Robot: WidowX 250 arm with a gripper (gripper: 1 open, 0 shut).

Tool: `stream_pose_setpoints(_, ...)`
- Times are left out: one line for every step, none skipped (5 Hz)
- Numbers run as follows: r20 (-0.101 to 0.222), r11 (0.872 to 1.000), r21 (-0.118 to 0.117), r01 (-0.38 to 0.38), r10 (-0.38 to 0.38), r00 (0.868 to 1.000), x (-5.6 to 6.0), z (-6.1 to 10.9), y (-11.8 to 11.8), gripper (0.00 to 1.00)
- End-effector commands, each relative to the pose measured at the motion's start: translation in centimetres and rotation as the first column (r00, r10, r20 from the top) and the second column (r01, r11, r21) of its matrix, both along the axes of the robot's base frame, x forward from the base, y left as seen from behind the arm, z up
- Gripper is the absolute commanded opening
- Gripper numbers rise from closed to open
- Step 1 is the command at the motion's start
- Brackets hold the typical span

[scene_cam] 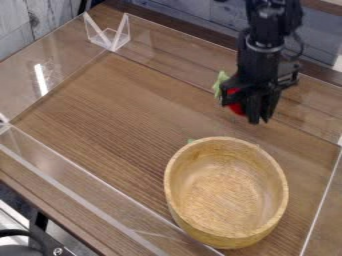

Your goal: Move the red object to the left side of the table

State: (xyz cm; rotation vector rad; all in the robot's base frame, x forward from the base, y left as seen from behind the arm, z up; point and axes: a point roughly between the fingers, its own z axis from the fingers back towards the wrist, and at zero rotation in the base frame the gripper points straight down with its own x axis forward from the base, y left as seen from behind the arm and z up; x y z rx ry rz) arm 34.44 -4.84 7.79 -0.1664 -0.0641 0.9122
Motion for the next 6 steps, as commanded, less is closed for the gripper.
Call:
stream_pose_setpoints(0.102,0.997,-0.02,0.078,-0.076,0.992,0.7,3.7,1.2,0.0)
stream_pose_setpoints(0.106,0.997,-0.013,0.074,-0.072,0.992,1.1,3.8,2.6,0.0)
stream_pose_setpoints(0.109,0.995,0.0,0.1,-0.1,0.989,1.5,3.7,4.2,0.0)
stream_pose_setpoints(0.105,0.986,0.013,0.168,-0.169,0.98,1.8,4.1,4.9,0.0)
stream_pose_setpoints(0.1,0.972,0.028,0.234,-0.235,0.967,2.0,4.2,5.4,0.0)
stream_pose_setpoints(0.094,0.956,0.036,0.291,-0.294,0.951,2.0,4.4,6.0,0.0)
